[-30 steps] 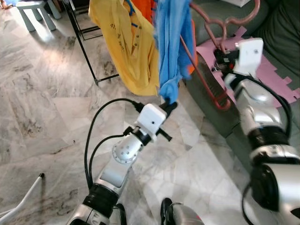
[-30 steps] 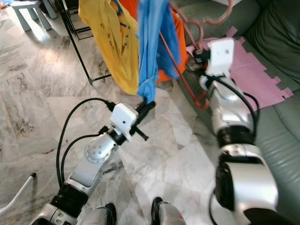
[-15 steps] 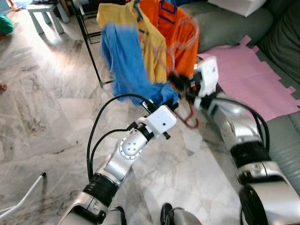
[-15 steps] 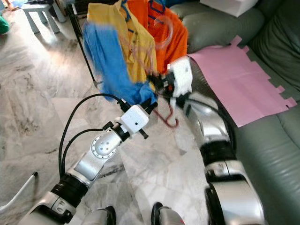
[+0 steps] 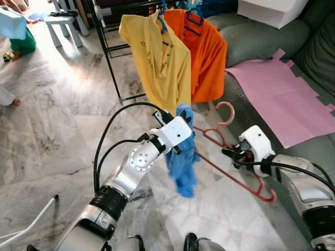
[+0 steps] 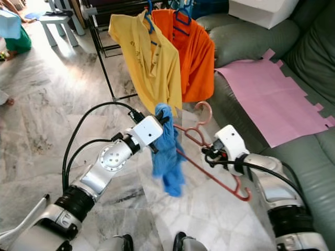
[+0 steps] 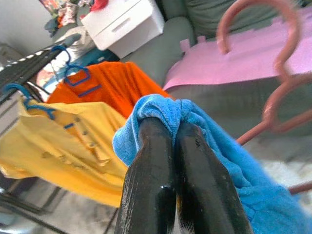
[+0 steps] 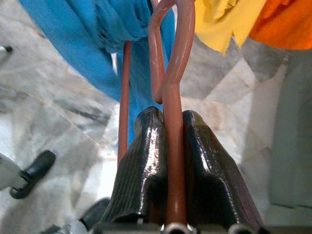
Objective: Hang hanger
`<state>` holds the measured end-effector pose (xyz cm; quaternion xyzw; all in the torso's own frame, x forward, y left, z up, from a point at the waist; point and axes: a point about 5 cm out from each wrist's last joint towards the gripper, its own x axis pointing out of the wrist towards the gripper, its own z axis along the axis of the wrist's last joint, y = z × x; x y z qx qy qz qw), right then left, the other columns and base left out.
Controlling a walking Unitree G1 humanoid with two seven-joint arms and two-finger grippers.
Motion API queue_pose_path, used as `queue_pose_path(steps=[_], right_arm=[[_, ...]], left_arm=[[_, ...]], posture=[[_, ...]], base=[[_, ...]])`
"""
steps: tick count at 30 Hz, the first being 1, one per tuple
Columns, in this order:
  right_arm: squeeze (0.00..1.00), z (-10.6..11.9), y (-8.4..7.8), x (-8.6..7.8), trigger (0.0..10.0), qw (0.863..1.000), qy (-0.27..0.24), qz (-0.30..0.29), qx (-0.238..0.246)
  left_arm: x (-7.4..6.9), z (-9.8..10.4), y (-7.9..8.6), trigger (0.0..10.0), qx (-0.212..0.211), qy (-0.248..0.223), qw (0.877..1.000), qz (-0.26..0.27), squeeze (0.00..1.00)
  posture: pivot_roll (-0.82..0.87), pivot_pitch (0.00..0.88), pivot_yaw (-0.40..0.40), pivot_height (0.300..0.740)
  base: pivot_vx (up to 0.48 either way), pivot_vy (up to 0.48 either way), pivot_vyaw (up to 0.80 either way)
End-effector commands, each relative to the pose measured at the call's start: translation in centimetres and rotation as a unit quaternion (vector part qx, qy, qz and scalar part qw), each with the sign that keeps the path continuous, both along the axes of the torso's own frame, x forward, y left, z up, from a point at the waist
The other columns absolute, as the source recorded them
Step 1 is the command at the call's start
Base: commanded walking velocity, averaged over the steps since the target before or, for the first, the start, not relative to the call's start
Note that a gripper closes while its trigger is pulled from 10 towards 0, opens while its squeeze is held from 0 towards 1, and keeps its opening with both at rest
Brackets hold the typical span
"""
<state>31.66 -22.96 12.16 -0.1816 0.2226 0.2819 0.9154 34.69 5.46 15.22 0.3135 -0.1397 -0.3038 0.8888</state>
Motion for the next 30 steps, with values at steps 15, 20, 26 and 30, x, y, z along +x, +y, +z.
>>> queue_pose_path(steps=[15,20,26,30], right_arm=[[0.00,1.1,-0.9,-0.3,10.0,0.999,-0.014,0.018,-0.039],[0.00,1.1,-0.9,-0.3,10.0,0.999,-0.014,0.018,-0.039],[0.00,1.1,-0.9,-0.3,10.0,0.999,-0.014,0.018,-0.039],[0.00,1.1,-0.9,-0.3,10.0,0.999,-0.014,0.018,-0.039]], left_arm=[[0.7,0.0,1.4,10.0,-0.005,-0.007,1.000,0.028,0.00],[0.7,0.0,1.4,10.0,-0.005,-0.007,1.000,0.028,0.00],[0.7,0.0,1.4,10.0,-0.005,-0.007,1.000,0.028,0.00],[0.7,0.0,1.4,10.0,-0.005,-0.007,1.000,0.028,0.00]], posture=[[-0.12,0.113,0.028,0.740],[-0.12,0.113,0.028,0.740],[-0.12,0.113,0.028,0.740],[-0.12,0.113,0.028,0.740]], base=[[0.000,0.000,0.00],[0.000,0.000,0.00],[0.000,0.000,0.00],[0.000,0.000,0.00]])
